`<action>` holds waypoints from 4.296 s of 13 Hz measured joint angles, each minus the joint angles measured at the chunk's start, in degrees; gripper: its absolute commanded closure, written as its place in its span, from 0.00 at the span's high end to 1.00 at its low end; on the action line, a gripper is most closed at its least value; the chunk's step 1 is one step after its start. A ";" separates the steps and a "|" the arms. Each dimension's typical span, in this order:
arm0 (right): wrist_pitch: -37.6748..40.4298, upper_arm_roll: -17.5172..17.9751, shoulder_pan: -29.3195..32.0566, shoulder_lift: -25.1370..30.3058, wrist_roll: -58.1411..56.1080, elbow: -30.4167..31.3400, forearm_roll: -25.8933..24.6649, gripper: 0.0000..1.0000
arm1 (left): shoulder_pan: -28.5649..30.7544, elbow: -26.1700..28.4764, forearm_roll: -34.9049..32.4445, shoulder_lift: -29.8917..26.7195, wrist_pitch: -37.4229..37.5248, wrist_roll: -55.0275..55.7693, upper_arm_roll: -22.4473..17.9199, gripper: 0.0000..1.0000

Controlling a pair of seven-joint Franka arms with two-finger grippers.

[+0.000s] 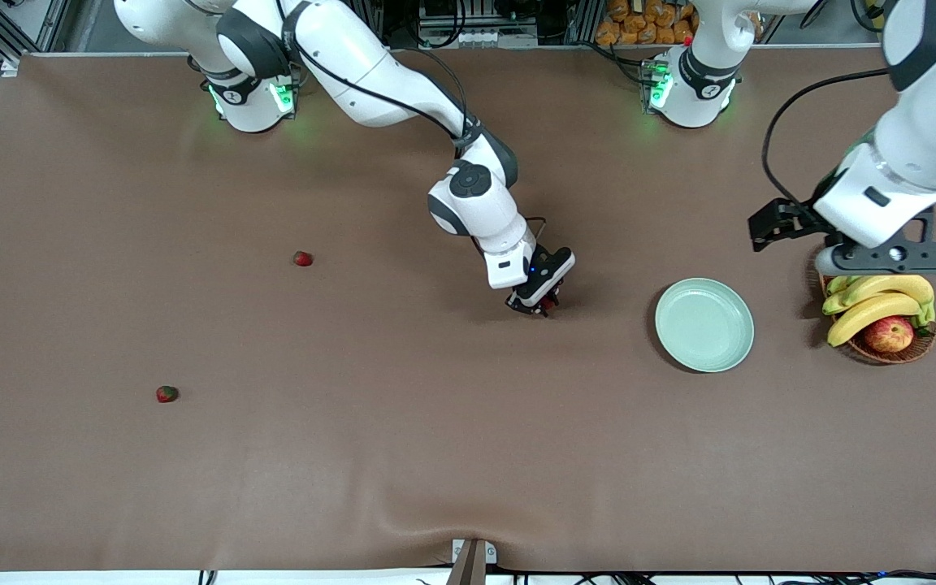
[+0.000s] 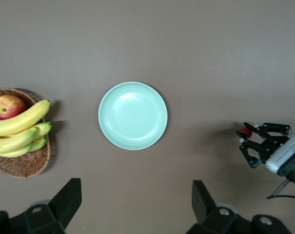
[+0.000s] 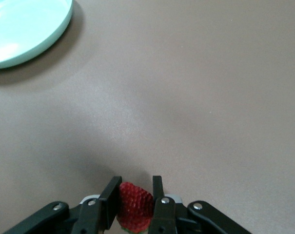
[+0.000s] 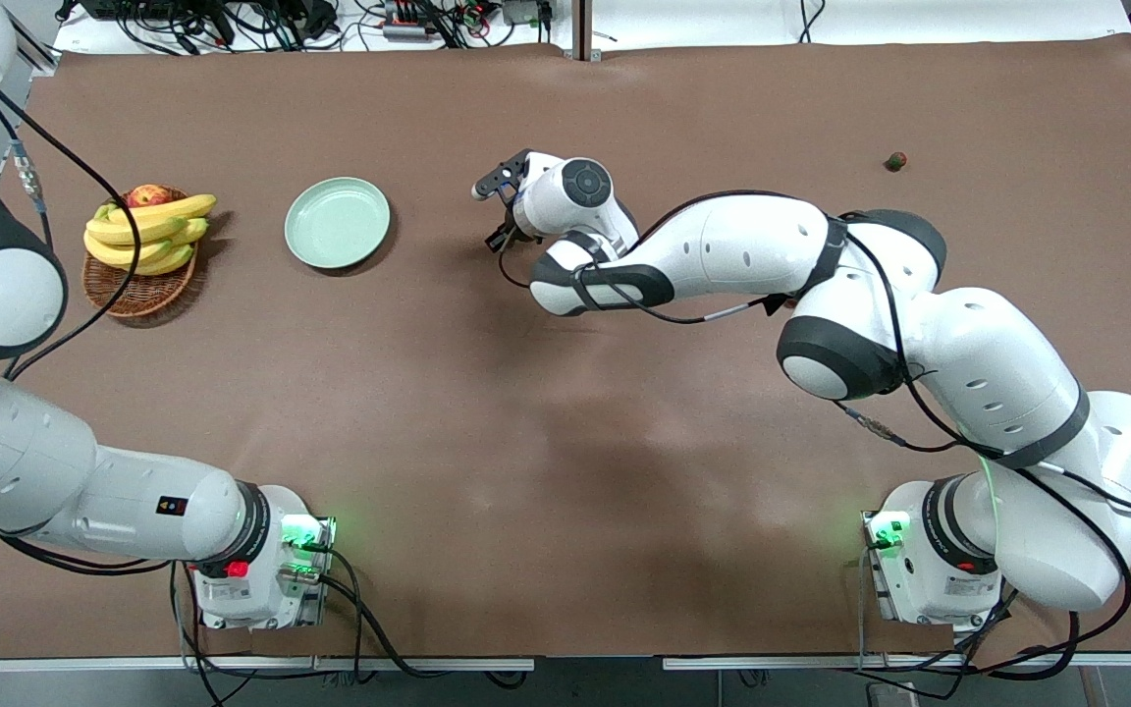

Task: Collect all strawberries into plate
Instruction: 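Lower the strawberry onto the table and open the right gripper, then reach the right gripper to the second strawberry while the left gripper reaches the first, then close both grippers on their strawberries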

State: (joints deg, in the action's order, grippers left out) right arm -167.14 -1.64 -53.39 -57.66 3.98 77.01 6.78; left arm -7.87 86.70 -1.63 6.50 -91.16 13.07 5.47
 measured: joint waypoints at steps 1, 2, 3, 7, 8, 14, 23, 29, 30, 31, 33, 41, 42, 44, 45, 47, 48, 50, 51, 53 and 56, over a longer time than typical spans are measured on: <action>-0.10 -0.02 -0.01 -0.10 0.01 -0.02 0.00 0.59 | -0.05 0.20 0.00 0.25 0.00 1.36 0.92 1.00; -0.13 -0.04 -0.01 -0.10 0.04 -0.12 0.00 1.00 | -0.10 0.32 0.00 0.55 0.00 2.66 1.75 1.00; -0.13 -0.06 -0.01 -0.10 0.07 -0.27 0.00 1.00 | -0.13 0.40 0.00 0.88 0.00 3.51 2.50 1.00; -0.31 -0.21 -0.01 -0.01 0.17 -1.28 0.00 1.00 | -0.20 0.78 0.00 1.84 0.00 4.19 3.15 1.00; -0.24 -0.46 0.01 0.36 0.25 -1.66 0.02 1.00 | -0.20 0.89 0.00 2.09 0.00 4.19 3.19 1.00; 17.76 -1.67 2.51 10.45 0.18 1.71 0.28 1.00 | -2.78 1.63 0.00 6.47 -0.73 8.46 3.68 1.00; 56.63 -2.21 21.00 28.33 -20.03 14.47 0.12 1.00 | -13.99 2.02 0.00 18.30 -13.58 41.93 3.99 1.00; 56.03 -2.27 28.35 33.58 -32.57 25.57 -3.86 1.00 | -16.90 2.04 -1.04 25.57 -23.21 55.14 3.97 1.00; 54.87 -2.21 28.38 34.88 -32.98 28.32 -4.48 1.00 | -17.26 2.04 -2.42 26.59 -24.62 57.99 3.97 1.00; 52.98 -1.98 28.36 36.16 -33.03 31.42 -5.27 1.00 | -17.48 2.05 -3.49 27.61 -26.12 61.04 3.97 1.00; 49.74 -1.57 28.19 38.36 -33.05 37.66 -7.44 1.00 | -17.87 2.13 -3.97 29.73 -29.79 66.53 3.97 1.00; 37.73 -1.20 28.11 39.72 -33.19 49.89 -12.45 1.00 | -18.21 9.37 -6.34 32.91 -41.56 72.75 3.26 1.00; 35.89 -1.19 28.11 39.72 -33.20 51.12 -12.46 1.00 | -18.17 10.32 -6.42 32.91 -42.05 73.26 3.23 1.00; 32.61 -1.17 28.11 39.72 -33.21 53.37 -12.47 1.00 | -18.24 11.27 -6.50 32.89 -42.34 74.36 3.25 1.00; 31.48 -1.17 28.11 39.72 -33.21 54.22 -12.47 1.00 | -18.30 11.46 -6.52 32.87 -42.40 74.97 3.28 1.00; 30.55 -1.16 28.11 39.72 -33.21 55.19 -12.48 1.00 | -18.41 11.73 -6.52 32.74 -42.42 75.85 3.33 1.00; 30.37 -1.16 28.11 39.72 -33.21 55.45 -12.48 1.00 | -18.43 11.89 -6.53 32.71 -42.42 76.26 3.34 1.00; 29.74 -1.16 28.11 39.72 -33.21 55.82 -12.48 1.00 | -18.45 12.11 -6.55 32.68 -42.43 77.16 3.38 1.00; 29.29 -1.16 28.11 39.72 -33.21 56.00 -12.48 1.00 | -18.48 12.28 -6.55 32.66 -42.43 77.32 3.39 1.00; 28.47 -1.16 28.11 39.69 -33.21 56.38 -12.48 1.00 | -18.56 12.92 -6.55 32.62 -42.43 77.80 3.40 1.00; 28.11 -1.16 28.11 39.47 -33.21 56.73 -12.48 1.00 | -18.82 13.90 -6.55 32.27 -42.43 78.29 3.49 1.00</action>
State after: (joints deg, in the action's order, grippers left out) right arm -139.03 -2.80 -25.28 -18.19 -29.23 133.74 -5.69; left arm -26.68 100.60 -8.18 38.77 -133.59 91.36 8.95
